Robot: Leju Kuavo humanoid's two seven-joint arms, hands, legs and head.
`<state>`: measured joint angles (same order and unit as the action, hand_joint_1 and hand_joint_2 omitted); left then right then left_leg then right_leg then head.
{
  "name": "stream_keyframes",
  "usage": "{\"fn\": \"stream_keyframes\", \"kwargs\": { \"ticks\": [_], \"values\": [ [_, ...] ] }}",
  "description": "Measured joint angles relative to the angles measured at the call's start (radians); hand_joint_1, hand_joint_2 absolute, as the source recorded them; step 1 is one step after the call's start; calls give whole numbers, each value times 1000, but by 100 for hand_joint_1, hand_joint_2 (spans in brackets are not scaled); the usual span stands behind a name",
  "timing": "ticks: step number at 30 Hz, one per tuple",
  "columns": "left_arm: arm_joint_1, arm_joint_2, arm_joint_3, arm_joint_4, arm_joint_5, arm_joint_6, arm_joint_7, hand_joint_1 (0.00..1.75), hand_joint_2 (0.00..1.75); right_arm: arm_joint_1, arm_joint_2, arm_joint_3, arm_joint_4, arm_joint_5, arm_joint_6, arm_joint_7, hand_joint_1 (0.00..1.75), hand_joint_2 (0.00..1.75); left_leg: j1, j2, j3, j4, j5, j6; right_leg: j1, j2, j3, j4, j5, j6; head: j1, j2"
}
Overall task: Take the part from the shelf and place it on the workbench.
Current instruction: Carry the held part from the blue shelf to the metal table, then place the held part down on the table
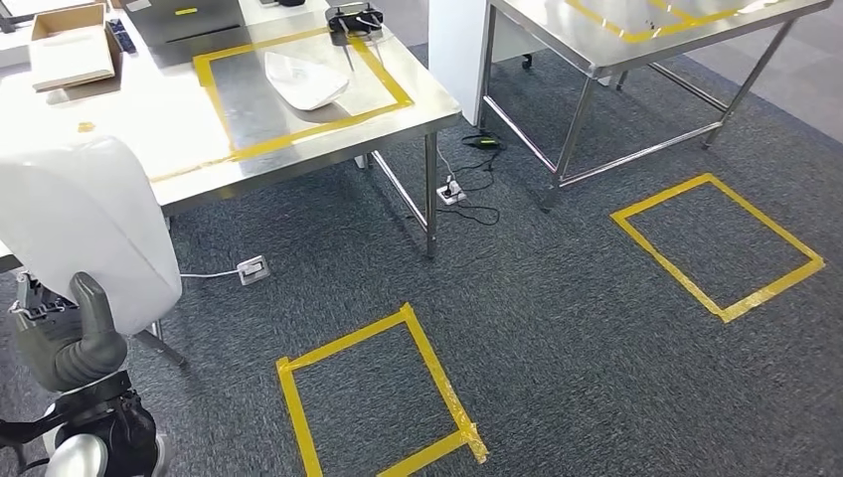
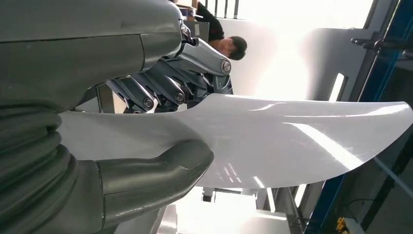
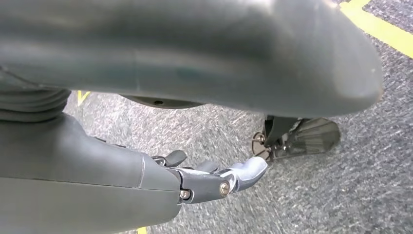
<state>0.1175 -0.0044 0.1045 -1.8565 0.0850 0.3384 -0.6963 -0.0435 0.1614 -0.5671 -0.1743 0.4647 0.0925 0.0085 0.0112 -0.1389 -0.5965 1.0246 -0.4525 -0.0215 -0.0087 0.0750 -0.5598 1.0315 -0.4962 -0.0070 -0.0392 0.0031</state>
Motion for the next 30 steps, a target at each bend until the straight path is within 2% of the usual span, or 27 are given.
{"fn": "stream_keyframes", "kwargs": {
  "ticks": [1,2,3,5,6,7,8,9,10,11,13,14,16,17,18,19,21,22,23,24,25,27,28,29,30],
  "values": [
    [1,0,3,-5,6,4,-1,175,175,-1,1,-1,0,-3,-1,-2,0,0,2,-6,-3,-2,2,-7,-1,-14,2,-3,3,-6,0,0],
    [3,0,7,-10,11,8,-2,175,175,-2,2,-3,0,-5,-3,-4,0,0,2,7,-8,3,-1,-12,-1,-26,5,-8,7,-13,0,0],
    [2,1,10,-15,15,11,-2,175,175,-2,2,-5,0,-8,-4,-6,0,0,1,34,-16,21,-14,-16,-4,-41,8,-13,11,-21,-3,0],
    [-2,-1,13,-21,19,14,-3,175,175,1,3,-8,0,-12,-7,-5,0,0,-1,103,-60,117,-74,-21,-5,-71,10,-19,14,-31,-7,0],
    [-4,-2,13,-22,21,14,-3,175,175,3,3,-9,0,-12,-8,-3,0,0,0,120,-90,184,-109,-25,-4,-87,9,-19,13,-33,-9,0],
    [-6,-4,13,-21,22,16,-3,175,175,5,3,-9,0,-12,-9,-1,0,0,2,128,-116,241,-133,-29,-4,-104,8,-18,13,-33,-9,0],
    [-7,-5,13,-20,23,18,-2,175,175,6,4,-10,0,-12,-10,1,0,0,4,131,-128,273,-140,-32,-3,-120,7,-18,12,-33,-9,0],
    [-9,-6,13,-18,23,22,-2,175,175,6,4,-11,0,-13,-11,3,0,0,5,136,-119,265,-127,-34,-3,-136,8,-18,11,-32,-9,0],
    [-13,-6,13,-17,22,27,-2,175,175,5,5,-13,0,-14,-12,4,0,0,7,144,-90,216,-98,-35,-4,-150,9,-17,9,-29,-9,0],
    [-19,-7,13,-17,22,30,-2,175,175,4,6,-14,0,-15,-13,5,0,0,7,168,-48,142,-67,-35,-3,-164,11,-14,6,-25,-9,0],
    [-32,-7,13,-16,22,33,-2,175,175,2,7,-18,0,-16,-17,11,0,0,6,214,15,30,-30,-24,2,-186,15,-8,-2,-13,-9,0],
    [-37,-7,13,-16,22,33,-2,175,175,1,7,-19,0,-16,-19,15,0,0,4,225,24,10,-26,-16,5,-195,17,-6,-5,-7,-8,0],
    [-43,-7,13,-16,21,34,-3,175,175,-1,7,-20,0,-15,-21,22,0,0,2,205,17,10,-25,0,5,-216,24,-9,-6,5,-6,0],
    [-46,-7,13,-15,20,37,-3,175,175,-3,7,-21,0,-15,-23,25,0,0,3,192,16,7,-22,7,3,-215,27,-7,-10,12,-5,0],
    [-50,-7,13,-15,18,42,-3,175,175,-5,7,-22,0,-15,-24,26,0,0,5,179,17,4,-19,14,0,-197,24,6,-21,18,-4,0],
    [-54,-8,13,-15,17,47,-4,175,175,-5,7,-23,0,-16,-26,26,0,0,8,166,18,2,-15,21,-3,-166,9,41,-45,24,-2,0],
    [-58,-9,13,-15,18,54,-5,175,175,-5,7,-27,0,-17,-29,24,0,0,9,140,14,1,-9,30,-5,-100,-51,166,-109,30,2,0],
    [-58,-10,13,-15,21,55,-4,175,175,-3,7,-30,0,-18,-31,23,0,0,8,125,11,1,-8,32,-5,-86,-86,231,-133,31,3,0],
    [-56,-11,13,-13,25,55,-4,175,175,-1,7,-31,0,-17,-31,23,0,0,7,110,9,3,-7,33,-5,-81,-108,269,-138,30,3,0],
    [-55,-12,13,-12,28,55,-4,175,175,1,7,-32,0,-17,-32,24,0,0,6,94,7,4,-7,33,-4,-79,-112,269,-123,27,3,0],
    [-54,-13,13,-10,31,55,-4,175,175,2,7,-33,0,-16,-33,27,0,0,6,81,7,5,-6,33,-4,-75,-97,229,-90,23,4,0],
    [-54,-16,13,-8,30,58,-4,175,175,2,5,-35,0,-19,-41,35,0,0,5,61,8,8,-6,30,0,-63,-38,90,-20,10,6,0],
    [-54,-17,13,-7,28,61,-4,175,175,-1,5,-38,0,-25,-46,39,0,0,3,54,7,9,-6,25,2,-59,-16,35,-1,5,6,0],
    [-53,-17,13,-8,26,64,-5,175,175,-5,4,-42,0,-33,-50,42,0,0,2,49,6,9,-6,20,4,-56,-4,4,7,3,7,0],
    [-52,-18,13,-8,26,67,-5,175,175,-8,4,-47,0,-41,-54,46,0,0,1,48,4,9,-8,20,5,-55,-3,-7,6,5,7,0]
  ]
}}
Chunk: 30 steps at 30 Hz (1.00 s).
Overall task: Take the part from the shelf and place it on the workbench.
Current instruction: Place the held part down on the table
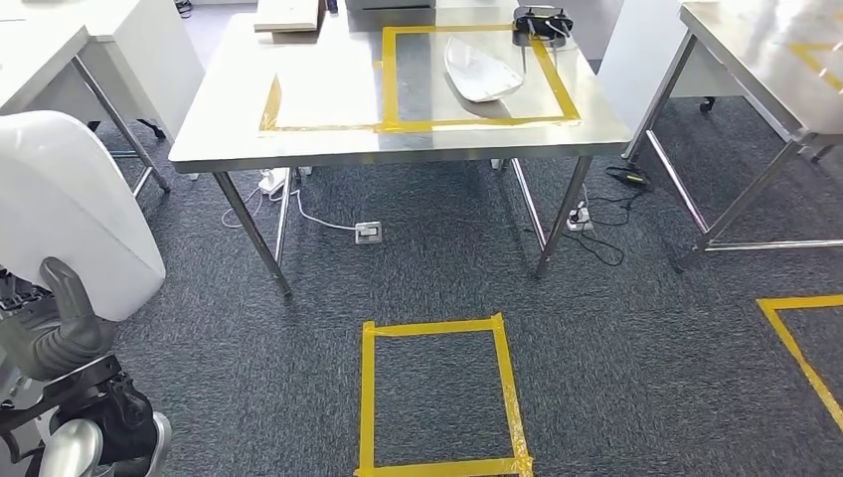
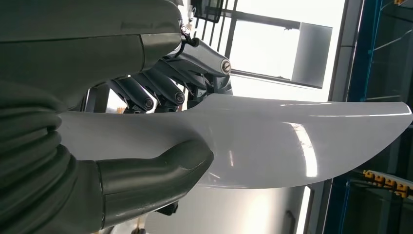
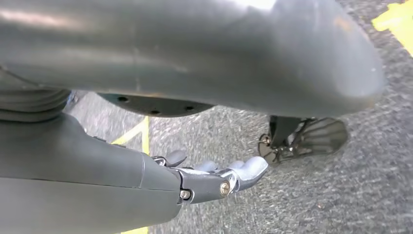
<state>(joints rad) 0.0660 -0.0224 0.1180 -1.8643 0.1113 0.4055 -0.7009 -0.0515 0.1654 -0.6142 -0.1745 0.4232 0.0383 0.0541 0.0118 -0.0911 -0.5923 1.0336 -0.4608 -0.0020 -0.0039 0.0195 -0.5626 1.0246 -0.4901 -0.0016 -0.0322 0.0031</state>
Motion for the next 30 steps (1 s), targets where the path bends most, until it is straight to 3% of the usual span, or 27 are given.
{"fn": "stream_keyframes", "kwargs": {
  "ticks": [3,8,10,13,17,18,21,22,23,24,26,27,28,30],
  "values": [
    [3,-2,0,1,9,0,1,175,175,-2,1,-14,0,-10,-7,11,0,0,-1,5,-3,-4,-4,5,-1,1,0,-4,5,4,0,0],
    [-2,-5,0,8,14,-1,1,175,175,-1,0,-21,0,-9,-9,19,0,0,0,9,7,-16,7,-13,0,5,-3,-3,7,-8,-1,0],
    [-2,-6,0,8,13,0,1,175,175,-1,0,-25,0,-10,-9,20,0,0,0,9,8,-14,7,-13,-1,5,-4,-3,8,-8,-1,0],
    [-2,-7,0,8,11,0,1,175,175,-1,1,-30,0,-11,-13,30,0,0,-2,10,7,-10,3,-6,-4,6,-3,-4,8,-5,-1,0],
    [-4,-10,0,8,3,3,1,175,175,-1,1,-34,0,-10,-13,38,0,0,1,14,20,-38,1,16,-4,3,3,12,18,10,1,0],
    [-5,-11,0,7,0,5,0,175,175,-2,1,-35,0,-10,-13,38,0,0,4,16,30,-44,3,20,-3,1,-8,36,5,15,3,0],
    [-2,-15,0,6,-3,8,0,175,175,-5,1,-37,0,-10,-13,40,0,0,7,23,37,-45,2,22,-9,-4,-87,187,-87,29,8,0],
    [0,-15,0,5,-3,8,0,175,175,-4,1,-38,0,-9,-14,42,0,0,8,25,35,-43,0,20,-12,-5,-112,235,-108,34,9,0],
    [1,-16,0,5,-4,8,0,175,175,-3,0,-39,0,-9,-15,43,0,0,11,25,33,-40,-2,16,-16,-5,-123,254,-111,38,9,0],
    [2,-17,0,5,-4,8,0,175,175,-2,0,-39,0,-8,-16,45,0,0,15,25,32,-35,-6,11,-20,-6,-116,238,-95,42,9,0],
    [3,-19,0,3,-6,10,0,175,175,-1,-1,-41,0,-8,-16,46,0,0,24,23,32,-19,-17,-8,-29,-3,-57,122,-35,52,10,0],
    [3,-20,0,0,-7,12,0,175,175,-1,-1,-41,0,-8,-16,46,0,0,26,22,31,-10,-23,-18,-29,1,-32,69,-26,52,11,0],
    [4,-21,-1,-3,-8,14,0,175,175,-1,-1,-42,0,-8,-15,46,0,0,26,21,28,-4,-29,-28,-28,4,-18,35,-25,45,11,0],
    [5,-21,-1,-8,-8,16,-1,175,175,0,0,-42,0,-7,-15,47,0,0,24,19,29,4,-35,-44,-24,3,-16,27,-39,19,12,0]
  ]
}}
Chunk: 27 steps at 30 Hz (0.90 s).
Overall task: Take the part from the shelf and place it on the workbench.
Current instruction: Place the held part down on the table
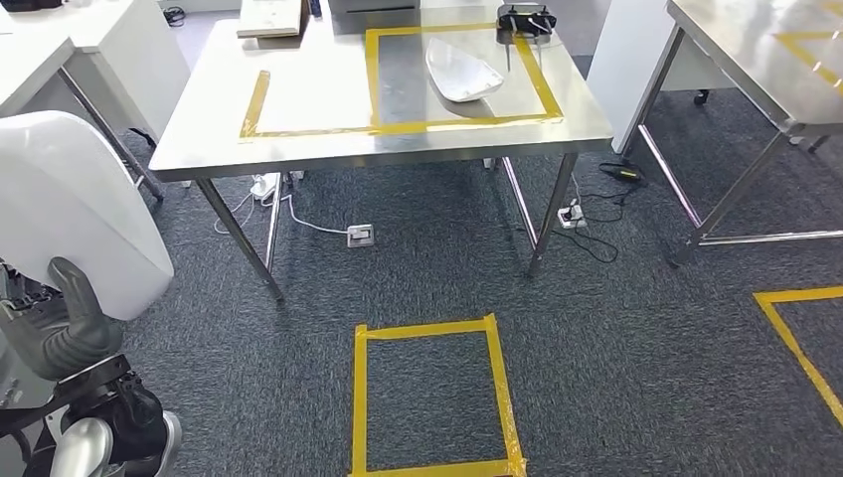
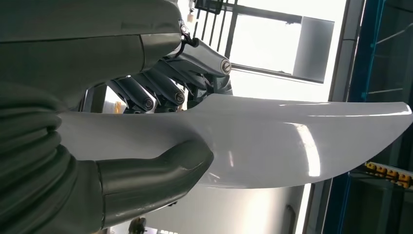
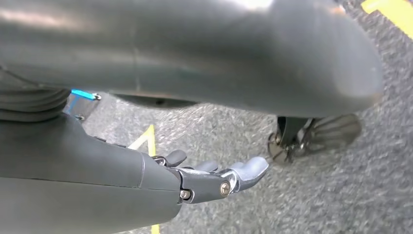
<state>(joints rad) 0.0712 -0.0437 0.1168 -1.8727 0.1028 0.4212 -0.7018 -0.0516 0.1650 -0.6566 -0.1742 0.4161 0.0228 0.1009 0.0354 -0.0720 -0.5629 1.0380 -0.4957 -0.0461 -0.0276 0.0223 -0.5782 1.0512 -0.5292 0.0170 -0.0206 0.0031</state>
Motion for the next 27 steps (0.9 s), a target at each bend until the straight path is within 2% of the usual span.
{"fn": "stream_keyframes", "kwargs": {
  "ticks": [2,3,4,6,7,8,9,10,11,12,14,15,16,17,18,19,20,21,22,23,24,25,26,27],
  "values": [
    [2,0,-1,-3,-1,0,1,175,175,2,-1,0,0,1,0,2,0,0,1,11,3,11,-2,-10,0,-9,16,0,8,-24,-2,0],
    [2,0,-1,-4,-1,0,1,175,175,3,-1,0,0,2,0,2,0,0,0,27,-5,33,-6,-12,1,-13,28,-1,6,-34,-4,0],
    [1,0,-1,-5,-2,0,1,175,175,3,-1,0,0,2,0,3,0,0,0,43,-26,70,-17,-13,2,-17,39,-2,3,-42,-5,0],
    [4,0,-2,-7,-3,0,1,175,175,4,-1,0,0,2,0,3,0,0,-4,64,-103,189,-53,-14,6,-25,53,-4,-9,-50,-8,0],
    [7,-1,-2,-7,-3,0,1,175,175,5,-1,0,0,3,1,3,0,0,-6,66,-146,245,-74,-13,8,-28,61,-4,-17,-52,-9,0],
    [11,-1,-2,-7,-4,0,1,175,175,7,-1,0,0,3,1,3,0,0,-7,66,-180,277,-86,-10,10,-30,70,-4,-27,-52,-9,0],
    [14,-1,-2,-7,-4,0,1,175,175,8,-1,0,0,3,2,3,0,0,-9,66,-197,278,-84,-6,12,-32,81,-5,-37,-52,-9,0],
    [15,-1,-2,-7,-4,0,1,175,175,9,-1,0,0,4,2,3,0,0,-11,67,-199,248,-67,0,13,-33,94,-5,-48,-51,-9,0],
    [16,-1,-2,-7,-4,0,1,175,175,10,-1,0,0,5,3,3,0,0,-16,69,-187,189,-28,9,14,-35,107,-7,-60,-50,-9,0],
    [16,-1,-2,-8,-4,1,1,175,175,11,-1,0,0,5,3,3,0,0,-22,74,-172,126,26,19,14,-37,120,-8,-73,-48,-9,0],
    [17,-2,-2,-8,-5,2,2,175,175,12,0,0,1,8,4,3,0,0,-34,84,-147,43,90,34,15,-39,144,-18,-97,-37,-11,0],
    [17,-2,-2,-9,-6,3,2,175,175,12,0,0,1,9,4,3,0,0,-37,85,-139,31,95,39,17,-41,160,-23,-101,-30,-11,0],
    [16,-2,-2,-11,-6,3,3,175,175,11,-1,0,0,10,4,3,0,0,-37,82,-129,26,82,43,19,-41,172,-25,-97,-22,-11,0],
    [16,-2,-3,-13,-6,3,2,175,175,8,-1,0,0,12,5,3,0,0,-35,76,-111,19,76,49,19,-42,171,-6,-81,-16,-11,0],
    [16,-3,-3,-16,-7,3,2,175,175,6,-2,0,0,13,5,2,0,0,-31,72,-93,11,68,56,19,-40,155,39,-56,-9,-11,0],
    [15,-4,-2,-17,-7,3,1,175,175,3,-3,0,0,13,5,2,0,0,-29,70,-73,5,59,62,19,-36,117,100,-35,-4,-10,0],
    [15,-5,-2,-18,-7,3,1,175,175,1,-3,0,0,14,5,2,0,0,-28,67,-51,-1,48,67,18,-33,65,171,-28,-1,-9,0],
    [14,-7,-2,-18,-7,3,1,175,175,1,-4,0,0,15,5,2,0,0,-28,67,-34,-3,35,71,18,-30,12,229,-45,1,-8,0],
    [14,-8,-2,-18,-8,3,1,175,175,1,-4,0,0,15,6,2,0,0,-28,63,-16,-6,20,73,18,-28,-37,264,-85,3,-7,0],
    [15,-9,-2,-18,-8,3,1,175,175,2,-4,0,0,15,6,2,0,0,-28,59,4,-7,4,74,18,-28,-76,277,-135,5,-6,0],
    [15,-10,-2,-17,-8,3,1,175,175,5,-4,0,0,15,6,3,0,0,-28,54,25,-7,-12,74,19,-28,-103,268,-177,6,-5,0],
    [15,-11,-2,-17,-8,3,1,175,175,8,-5,0,0,15,6,3,0,0,-28,49,46,-8,-29,73,20,-27,-122,239,-195,4,-4,0],
    [15,-11,-2,-17,-9,3,1,175,175,12,-5,0,0,15,6,3,0,0,-29,45,66,-8,-46,73,23,-26,-132,195,-174,-1,-3,0],
    [16,-12,-2,-17,-9,3,1,175,175,16,-6,0,0,15,6,3,0,0,-29,43,83,-9,-63,72,26,-25,-136,137,-109,-9,-2,0]
  ]
}}
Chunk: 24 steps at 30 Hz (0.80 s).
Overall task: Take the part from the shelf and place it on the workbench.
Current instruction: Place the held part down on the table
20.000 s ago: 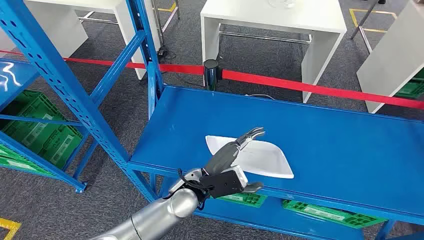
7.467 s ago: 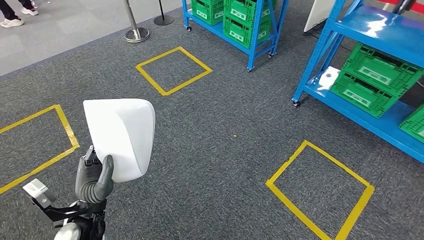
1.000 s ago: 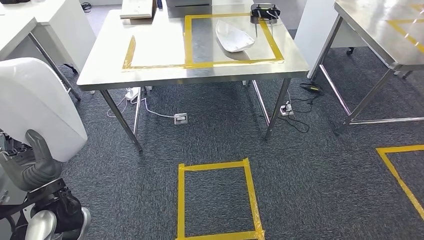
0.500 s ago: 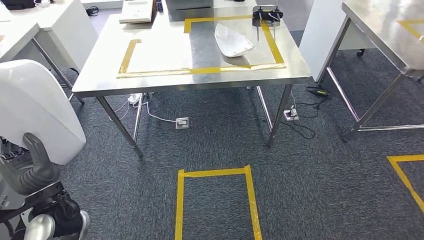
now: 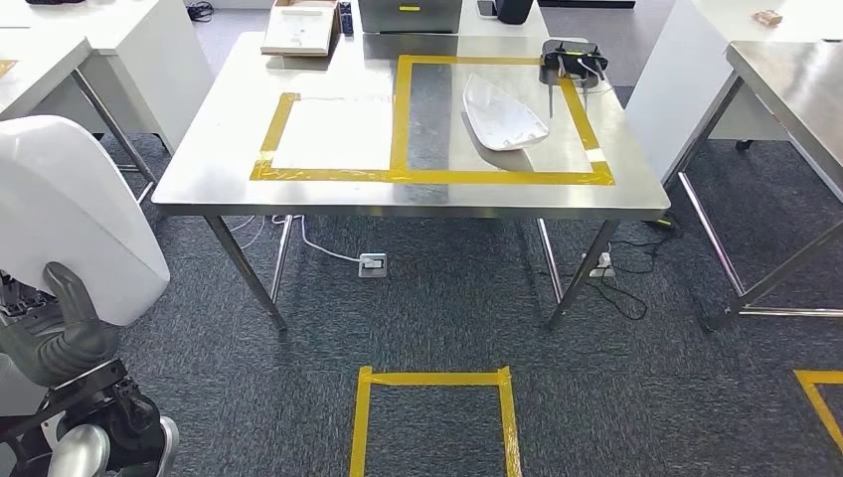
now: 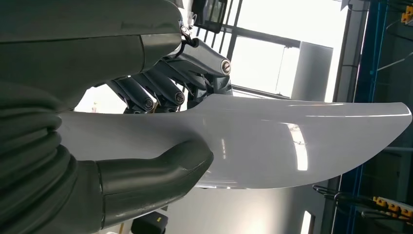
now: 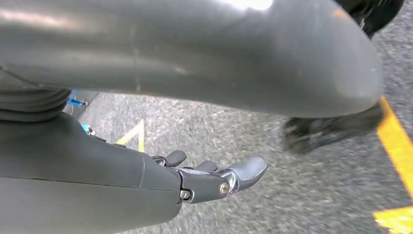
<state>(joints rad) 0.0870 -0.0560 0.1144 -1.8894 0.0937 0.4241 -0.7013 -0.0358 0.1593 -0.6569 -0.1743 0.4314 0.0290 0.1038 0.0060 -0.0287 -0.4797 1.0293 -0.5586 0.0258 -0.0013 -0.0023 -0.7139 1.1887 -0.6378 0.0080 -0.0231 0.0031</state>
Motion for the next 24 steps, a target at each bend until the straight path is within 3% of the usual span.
{"fn": "stream_keyframes", "kwargs": {
  "ticks": [2,3,5,6,8,9,11,12,13,14,16,18,21,23,24],
  "values": [
    [1,-2,0,2,-2,-1,1,175,175,4,-3,0,0,0,0,0,0,0,-3,-7,34,-2,-39,-7,9,8,6,-90,134,-14,1,0],
    [1,-2,-1,2,-2,-1,1,175,175,4,-4,0,0,0,0,0,0,0,-4,-10,56,0,-51,-12,11,12,17,-113,170,-18,2,0],
    [-2,-3,-1,-1,-4,-1,1,175,175,-1,-5,0,0,0,0,0,0,0,-7,-12,85,23,-46,-27,10,16,53,-129,171,-24,2,0],
    [-3,-3,-2,-2,-5,-1,1,175,175,-4,-5,0,0,0,0,0,0,0,-8,-9,83,61,-27,-34,7,15,75,-137,174,-30,2,0],
    [-5,-2,-2,-1,-6,1,1,175,175,-9,-6,0,0,0,-1,0,0,0,-7,5,21,175,-7,-43,1,13,122,-148,173,-42,-4,0],
    [-3,-1,-3,0,-7,1,2,175,175,-10,-6,0,0,0,-2,0,0,0,-5,12,-22,230,-24,-45,-1,11,140,-152,162,-46,-7,0],
    [0,0,-3,2,-7,2,2,175,175,-11,-6,0,0,0,-2,2,0,0,1,19,-98,284,-105,-53,-5,11,172,-156,136,-46,-11,0],
    [1,0,-3,2,-7,3,3,175,175,-10,-6,0,0,0,-2,3,0,0,3,21,-120,278,-143,-56,-8,11,188,-158,122,-44,-12,0],
    [1,1,-3,3,-7,3,3,175,175,-8,-6,-1,0,0,-2,3,0,0,6,22,-132,253,-156,-60,-12,11,203,-158,109,-40,-13,0],
    [2,2,-3,3,-7,4,3,175,175,-7,-6,-1,0,0,-2,4,0,0,9,24,-134,209,-138,-64,-16,11,219,-159,97,-36,-13,0],
    [3,4,-3,4,-7,5,3,175,175,-4,-5,-1,0,0,-2,4,0,0,15,36,-123,98,-25,-71,-22,10,246,-157,71,-23,-16,0],
    [2,7,-4,9,-3,5,4,175,175,-9,-5,-1,-1,0,-2,3,0,0,16,51,-113,44,52,-62,-21,9,266,-158,49,-6,-19,0],
    [-18,17,-11,22,6,0,12,175,175,-25,-6,-1,-4,-1,0,1,0,0,17,45,-98,43,59,-37,-18,4,266,-123,63,15,-20,0],
    [-41,28,-15,52,18,-13,36,175,175,-30,-6,-1,-6,-2,0,0,0,0,18,39,-82,36,52,-24,-19,4,211,-35,81,19,-16,0],
    [-52,35,-16,74,27,-22,55,175,175,-31,-5,-2,-6,-2,1,-1,0,0,18,37,-75,31,48,-19,-17,4,169,19,72,21,-14,0]
  ]
}}
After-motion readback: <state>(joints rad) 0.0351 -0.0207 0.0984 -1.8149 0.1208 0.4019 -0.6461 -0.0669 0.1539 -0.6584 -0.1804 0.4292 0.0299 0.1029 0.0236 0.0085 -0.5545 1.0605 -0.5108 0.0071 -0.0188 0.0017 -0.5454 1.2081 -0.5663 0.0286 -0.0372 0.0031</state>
